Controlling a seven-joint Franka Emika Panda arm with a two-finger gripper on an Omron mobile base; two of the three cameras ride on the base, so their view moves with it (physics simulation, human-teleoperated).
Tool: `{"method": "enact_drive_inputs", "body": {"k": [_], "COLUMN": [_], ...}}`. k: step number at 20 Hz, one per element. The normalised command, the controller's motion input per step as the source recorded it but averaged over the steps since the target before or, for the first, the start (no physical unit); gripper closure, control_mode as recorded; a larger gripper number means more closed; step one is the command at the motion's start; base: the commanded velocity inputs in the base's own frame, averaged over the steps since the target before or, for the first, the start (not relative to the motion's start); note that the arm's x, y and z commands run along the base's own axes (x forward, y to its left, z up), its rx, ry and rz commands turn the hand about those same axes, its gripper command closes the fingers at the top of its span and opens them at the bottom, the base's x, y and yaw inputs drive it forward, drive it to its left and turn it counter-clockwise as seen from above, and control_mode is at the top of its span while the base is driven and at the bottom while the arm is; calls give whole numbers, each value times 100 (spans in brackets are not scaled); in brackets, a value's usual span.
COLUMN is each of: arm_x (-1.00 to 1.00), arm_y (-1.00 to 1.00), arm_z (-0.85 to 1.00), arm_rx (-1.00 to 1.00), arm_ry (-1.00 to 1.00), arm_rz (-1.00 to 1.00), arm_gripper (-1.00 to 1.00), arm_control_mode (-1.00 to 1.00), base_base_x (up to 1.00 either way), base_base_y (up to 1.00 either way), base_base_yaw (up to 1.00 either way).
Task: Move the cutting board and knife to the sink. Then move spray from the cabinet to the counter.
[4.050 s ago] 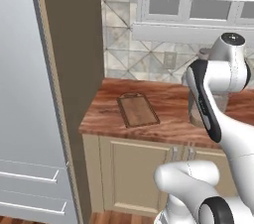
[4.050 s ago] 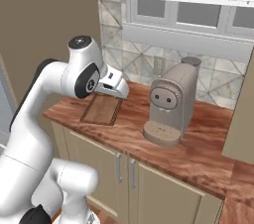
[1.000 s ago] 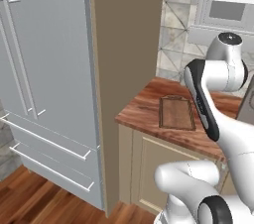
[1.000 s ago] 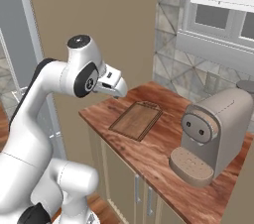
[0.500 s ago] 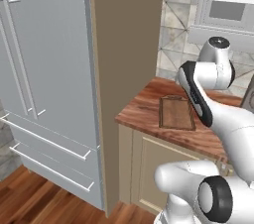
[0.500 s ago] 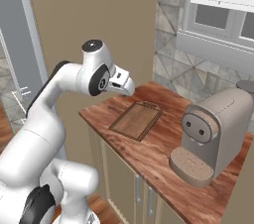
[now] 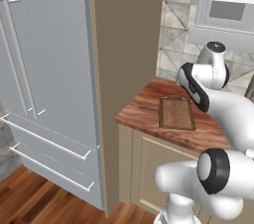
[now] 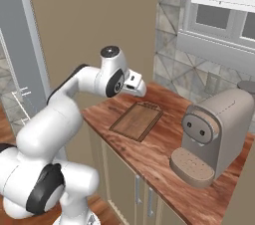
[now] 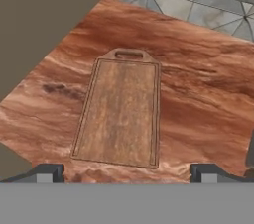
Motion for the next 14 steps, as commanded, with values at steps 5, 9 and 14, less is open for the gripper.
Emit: {"method": "enact_drive_inputs", "body": {"k": [5, 9, 14], "arm_x": [55, 51, 50], "arm_y": [-14, -9, -5], "arm_z": [-25, -25, -10], "arm_rx": [0, 0, 0], "arm_ry": [0, 1, 0], "arm_rz": [2, 2, 3], "arm_gripper": [-100, -100, -100], "arm_control_mode": [-100, -100, -100], "base_base_x": [0, 0, 0], "base_base_y": [0, 0, 0], "base_base_yaw": [0, 0, 0]}}
